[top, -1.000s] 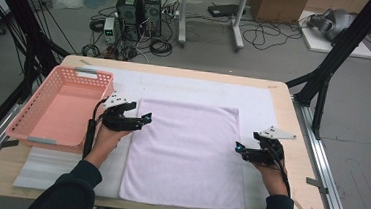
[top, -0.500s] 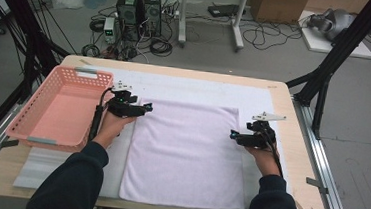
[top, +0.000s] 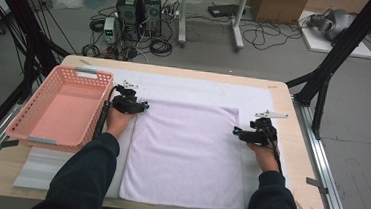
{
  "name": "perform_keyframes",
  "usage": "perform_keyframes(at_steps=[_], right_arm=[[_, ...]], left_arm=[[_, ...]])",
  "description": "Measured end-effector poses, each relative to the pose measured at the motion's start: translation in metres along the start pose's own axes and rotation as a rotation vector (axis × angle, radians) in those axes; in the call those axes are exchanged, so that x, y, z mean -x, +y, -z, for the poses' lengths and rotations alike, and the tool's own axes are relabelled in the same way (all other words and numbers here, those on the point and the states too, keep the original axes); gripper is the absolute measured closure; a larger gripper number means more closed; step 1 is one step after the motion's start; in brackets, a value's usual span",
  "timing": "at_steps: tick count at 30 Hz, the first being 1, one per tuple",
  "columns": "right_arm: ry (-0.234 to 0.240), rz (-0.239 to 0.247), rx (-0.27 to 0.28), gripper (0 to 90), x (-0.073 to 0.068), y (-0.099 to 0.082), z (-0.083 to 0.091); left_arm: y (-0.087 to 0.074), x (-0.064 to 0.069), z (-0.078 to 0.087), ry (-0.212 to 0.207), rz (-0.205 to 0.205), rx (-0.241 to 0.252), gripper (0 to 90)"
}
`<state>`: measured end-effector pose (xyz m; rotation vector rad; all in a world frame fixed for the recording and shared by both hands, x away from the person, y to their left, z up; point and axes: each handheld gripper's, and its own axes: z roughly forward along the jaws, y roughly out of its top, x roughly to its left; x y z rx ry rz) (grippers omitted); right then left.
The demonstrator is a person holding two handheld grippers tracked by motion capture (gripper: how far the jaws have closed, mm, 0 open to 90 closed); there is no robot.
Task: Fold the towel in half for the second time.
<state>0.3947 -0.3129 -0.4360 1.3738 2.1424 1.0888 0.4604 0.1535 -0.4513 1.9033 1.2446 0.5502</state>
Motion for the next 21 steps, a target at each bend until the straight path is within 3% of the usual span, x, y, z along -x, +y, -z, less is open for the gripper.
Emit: perform_keyframes(at_steps=[2,4,7,11,13,14,16,18,21], right_arm=[[-0.008,-0.008,-0.010,22.5,0.003,0.003,-0.007],[-0.015,-0.022,-0.020,23.1,0.005,0.009,-0.016],[-0.027,-0.035,-0.034,25.5,0.007,0.020,-0.031],[-0.078,-0.027,-0.067,28.3,0.005,0.030,-0.053],[-0.078,-0.024,-0.060,33.7,0.003,0.034,-0.059],[-0.086,-0.003,-0.063,41.4,0.001,0.036,-0.061],[-0.057,0.022,-0.055,57.9,-0.002,0.037,-0.062],[-0.009,0.018,-0.047,80.4,-0.002,0.037,-0.062],[0.011,0.010,-0.060,84.0,-0.003,0.039,-0.063]], left_arm=[[0.001,0.001,0.000,-0.043,-0.033,-0.004,66.6],[0.001,0.002,-0.001,-0.057,-0.049,0.000,74.6],[0.001,0.001,-0.001,-0.074,-0.027,0.004,81.9],[0.000,-0.002,-0.001,-0.092,0.021,0.011,84.1],[0.000,-0.003,-0.001,-0.096,0.038,0.009,84.3],[0.000,-0.004,-0.001,-0.098,0.044,0.008,84.4],[0.000,-0.004,-0.001,-0.103,0.052,0.014,84.9],[0.000,-0.005,-0.001,-0.105,0.064,0.016,85.6],[0.001,-0.006,0.001,-0.103,0.107,0.038,86.1]])
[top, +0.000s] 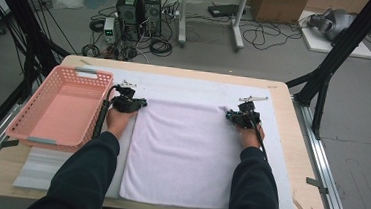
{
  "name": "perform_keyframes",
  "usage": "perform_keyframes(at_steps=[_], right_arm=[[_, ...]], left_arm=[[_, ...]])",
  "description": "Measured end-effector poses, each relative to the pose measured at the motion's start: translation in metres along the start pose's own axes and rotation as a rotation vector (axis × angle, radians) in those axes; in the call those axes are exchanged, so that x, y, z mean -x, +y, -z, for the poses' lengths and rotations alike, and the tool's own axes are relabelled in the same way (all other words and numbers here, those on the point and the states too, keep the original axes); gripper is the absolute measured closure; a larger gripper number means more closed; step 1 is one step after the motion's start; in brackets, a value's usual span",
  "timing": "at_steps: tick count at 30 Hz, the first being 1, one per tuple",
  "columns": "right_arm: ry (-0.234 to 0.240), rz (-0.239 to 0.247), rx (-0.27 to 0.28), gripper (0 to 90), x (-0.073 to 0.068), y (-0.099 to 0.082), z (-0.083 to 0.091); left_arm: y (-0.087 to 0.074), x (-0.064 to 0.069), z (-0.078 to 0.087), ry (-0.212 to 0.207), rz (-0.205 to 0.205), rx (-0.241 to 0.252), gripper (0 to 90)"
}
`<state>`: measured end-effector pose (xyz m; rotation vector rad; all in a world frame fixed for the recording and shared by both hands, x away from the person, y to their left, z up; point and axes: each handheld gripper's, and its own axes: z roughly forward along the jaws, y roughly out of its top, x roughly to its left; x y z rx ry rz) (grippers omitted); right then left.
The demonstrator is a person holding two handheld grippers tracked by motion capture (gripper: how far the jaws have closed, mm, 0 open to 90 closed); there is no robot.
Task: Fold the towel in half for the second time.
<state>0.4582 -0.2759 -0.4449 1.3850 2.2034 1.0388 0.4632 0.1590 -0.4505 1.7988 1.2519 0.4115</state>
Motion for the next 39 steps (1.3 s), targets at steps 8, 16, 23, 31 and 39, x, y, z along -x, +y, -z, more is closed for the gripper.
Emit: perform_keyframes(at_steps=[8,16,23,31,39], right_arm=[[-0.079,0.037,0.096,84.5,-0.001,0.010,0.011],[-0.059,0.059,0.172,84.4,-0.007,0.017,0.021],[-0.002,0.071,0.192,84.3,-0.009,0.009,0.038],[0.045,0.082,0.232,84.2,-0.015,-0.004,0.061],[0.077,0.147,0.223,84.1,-0.030,-0.012,0.082]], left_arm=[[0.014,-0.003,0.015,0.014,0.070,0.193,88.1],[0.015,-0.002,0.027,-0.047,0.033,0.197,88.1],[0.019,0.009,0.040,-0.101,-0.031,0.181,88.0],[0.013,0.019,0.065,-0.142,-0.052,0.213,88.1],[-0.011,0.028,0.088,-0.199,-0.059,0.226,88.0]])
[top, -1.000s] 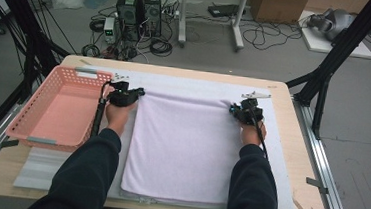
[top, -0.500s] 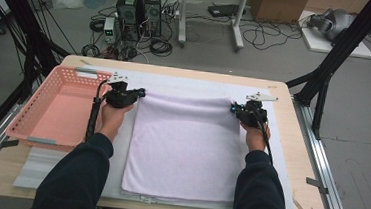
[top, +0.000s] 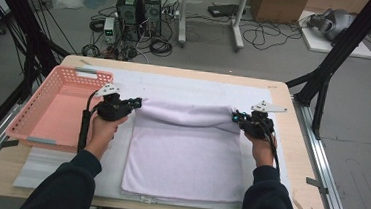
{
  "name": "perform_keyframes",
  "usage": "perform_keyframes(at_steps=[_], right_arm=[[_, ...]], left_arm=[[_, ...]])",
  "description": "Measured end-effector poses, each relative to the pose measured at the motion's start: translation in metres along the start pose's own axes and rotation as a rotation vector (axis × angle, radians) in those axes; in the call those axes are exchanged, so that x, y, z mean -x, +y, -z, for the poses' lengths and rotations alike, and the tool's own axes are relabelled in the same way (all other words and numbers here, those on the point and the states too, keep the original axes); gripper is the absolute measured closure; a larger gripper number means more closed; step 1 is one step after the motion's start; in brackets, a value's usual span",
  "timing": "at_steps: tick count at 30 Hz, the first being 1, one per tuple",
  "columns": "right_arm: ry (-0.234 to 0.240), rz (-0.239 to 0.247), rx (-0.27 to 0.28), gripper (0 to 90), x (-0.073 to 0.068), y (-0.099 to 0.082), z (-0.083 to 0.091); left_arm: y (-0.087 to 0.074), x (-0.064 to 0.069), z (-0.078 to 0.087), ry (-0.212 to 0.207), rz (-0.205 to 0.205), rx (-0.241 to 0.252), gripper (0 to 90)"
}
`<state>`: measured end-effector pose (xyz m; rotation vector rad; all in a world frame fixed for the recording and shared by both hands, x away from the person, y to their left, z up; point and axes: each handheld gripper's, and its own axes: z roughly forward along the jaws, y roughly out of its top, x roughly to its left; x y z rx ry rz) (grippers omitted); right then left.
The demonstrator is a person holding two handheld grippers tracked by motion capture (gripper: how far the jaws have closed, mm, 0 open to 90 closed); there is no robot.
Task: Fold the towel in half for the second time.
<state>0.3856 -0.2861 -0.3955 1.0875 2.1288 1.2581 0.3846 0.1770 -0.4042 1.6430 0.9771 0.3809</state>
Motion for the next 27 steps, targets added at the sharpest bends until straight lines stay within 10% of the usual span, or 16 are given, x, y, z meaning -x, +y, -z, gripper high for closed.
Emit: perform_keyframes(at_steps=[8,23,27], right_arm=[[0.017,0.085,-0.010,83.8,-0.019,-0.011,0.019],[0.067,0.062,-0.020,82.1,-0.036,-0.068,0.047],[0.073,0.058,-0.049,68.2,-0.039,-0.072,0.056]], left_arm=[[-0.012,0.018,0.019,-0.023,-0.062,-0.014,88.0],[-0.060,0.036,0.050,-0.066,-0.102,-0.082,87.1],[-0.064,0.038,0.056,-0.045,-0.088,-0.089,55.7]])
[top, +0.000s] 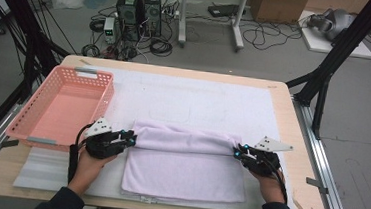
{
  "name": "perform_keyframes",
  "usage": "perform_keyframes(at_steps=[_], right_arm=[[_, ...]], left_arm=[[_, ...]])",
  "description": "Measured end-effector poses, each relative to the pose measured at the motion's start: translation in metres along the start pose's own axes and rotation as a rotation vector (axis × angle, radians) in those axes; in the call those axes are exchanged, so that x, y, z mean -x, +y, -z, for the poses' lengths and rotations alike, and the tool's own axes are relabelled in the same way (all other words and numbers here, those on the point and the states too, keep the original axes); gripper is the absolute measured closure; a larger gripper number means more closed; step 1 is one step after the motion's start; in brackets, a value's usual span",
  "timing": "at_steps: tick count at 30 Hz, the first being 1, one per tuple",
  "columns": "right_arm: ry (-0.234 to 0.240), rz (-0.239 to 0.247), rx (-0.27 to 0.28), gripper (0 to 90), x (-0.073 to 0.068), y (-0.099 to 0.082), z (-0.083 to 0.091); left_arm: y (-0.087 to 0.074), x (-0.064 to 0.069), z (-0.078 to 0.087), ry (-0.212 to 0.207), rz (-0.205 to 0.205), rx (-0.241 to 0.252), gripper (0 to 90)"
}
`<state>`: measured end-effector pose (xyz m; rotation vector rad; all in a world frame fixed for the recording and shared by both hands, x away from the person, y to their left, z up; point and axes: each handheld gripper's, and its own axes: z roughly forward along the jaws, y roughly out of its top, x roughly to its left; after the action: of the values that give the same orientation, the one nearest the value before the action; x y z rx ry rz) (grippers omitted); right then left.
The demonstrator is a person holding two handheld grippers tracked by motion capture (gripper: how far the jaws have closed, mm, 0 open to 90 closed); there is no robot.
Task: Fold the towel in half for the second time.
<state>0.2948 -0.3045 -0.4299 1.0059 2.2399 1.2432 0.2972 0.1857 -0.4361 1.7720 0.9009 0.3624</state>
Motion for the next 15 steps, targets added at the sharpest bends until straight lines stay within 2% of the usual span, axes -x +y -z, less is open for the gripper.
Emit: perform_keyframes(at_steps=[1,2,4,7,9,12,15], right_arm=[[-0.016,-0.013,0.003,60.9,0.000,0.000,0.004],[-0.018,-0.034,0.012,57.0,0.002,-0.001,0.008],[-0.043,-0.052,0.038,50.6,0.005,0.000,0.016],[-0.063,-0.100,0.107,47.7,0.010,0.001,0.029],[-0.053,-0.107,0.117,48.1,0.009,0.002,0.031],[0.008,-0.082,0.094,50.3,0.005,0.001,0.026],[0.001,-0.070,0.047,50.2,0.002,-0.003,0.020]], left_arm=[[0.000,0.001,0.001,0.008,-0.009,0.004,50.3],[0.000,0.002,0.001,0.016,-0.024,0.010,46.5],[0.000,0.001,0.000,0.021,-0.027,0.012,40.4],[0.002,0.001,-0.003,-0.005,-0.017,0.007,37.9],[0.004,0.003,-0.006,-0.042,-0.027,0.005,38.2],[0.003,0.007,-0.009,-0.073,-0.030,-0.019,39.8],[0.001,0.007,-0.006,-0.081,-0.018,-0.021,40.0]])
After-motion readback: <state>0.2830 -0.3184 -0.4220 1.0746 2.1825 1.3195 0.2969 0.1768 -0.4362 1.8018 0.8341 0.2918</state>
